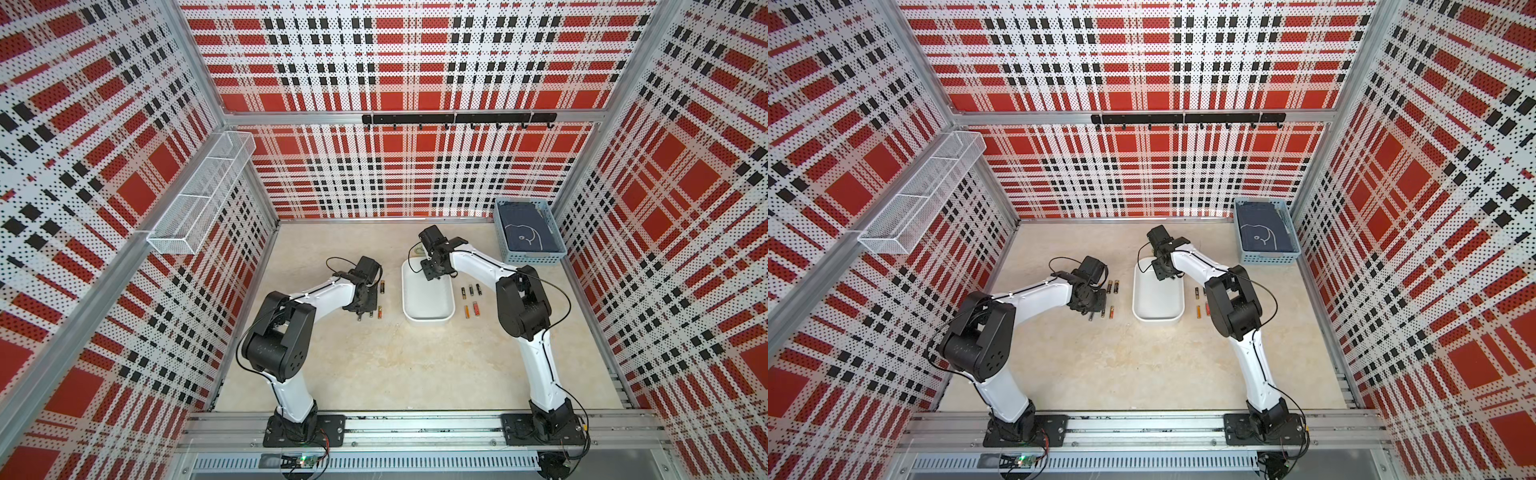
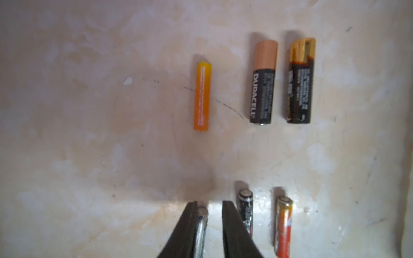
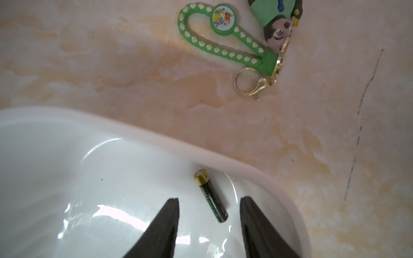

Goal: Take the batteries out of the storage box
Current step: Place the battery at the center of the board, then pick up the battery from the storage box.

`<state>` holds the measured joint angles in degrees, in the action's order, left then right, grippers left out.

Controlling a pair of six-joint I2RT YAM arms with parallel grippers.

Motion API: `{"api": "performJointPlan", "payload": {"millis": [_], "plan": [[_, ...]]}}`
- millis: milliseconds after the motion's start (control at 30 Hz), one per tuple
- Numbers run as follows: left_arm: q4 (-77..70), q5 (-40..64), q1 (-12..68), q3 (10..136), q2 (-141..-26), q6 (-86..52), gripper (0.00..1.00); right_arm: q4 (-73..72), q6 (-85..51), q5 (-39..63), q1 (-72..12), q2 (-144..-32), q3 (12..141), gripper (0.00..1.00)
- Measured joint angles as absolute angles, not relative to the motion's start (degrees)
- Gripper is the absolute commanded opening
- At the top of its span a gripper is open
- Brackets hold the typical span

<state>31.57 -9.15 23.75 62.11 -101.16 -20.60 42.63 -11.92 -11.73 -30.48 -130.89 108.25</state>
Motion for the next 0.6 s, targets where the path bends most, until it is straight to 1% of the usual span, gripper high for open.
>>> {"api": "performJointPlan", "payload": {"millis": [133,300,467,533,600], "plan": [[31.8,-9.6,23.9,62.7,-101.3,-20.6,0.26,45.7,-13.4,-12.7,-30.5,-133.4,111.9,0.51],[31.9,-10.5,23.9,63.4,-101.4,-20.6,0.27,49.9,-15.1,-12.4,-30.5,-137.4,118.2,0.46],[32.5,-11.3,23.9,64.6,-101.4,-20.6,0.27,52.0,-17.2,-10.1,-30.5,-139.2,119.5,0.44],[32.7,-11.6,23.9,65.2,-101.4,-20.6,0.27,52.4,-17.8,-9.2,-30.5,-139.2,120.0,0.41],[33.0,-11.9,23.9,66.1,-101.4,-20.6,0.27,52.6,-18.3,-8.4,-30.5,-139.4,120.0,0.36]]}}
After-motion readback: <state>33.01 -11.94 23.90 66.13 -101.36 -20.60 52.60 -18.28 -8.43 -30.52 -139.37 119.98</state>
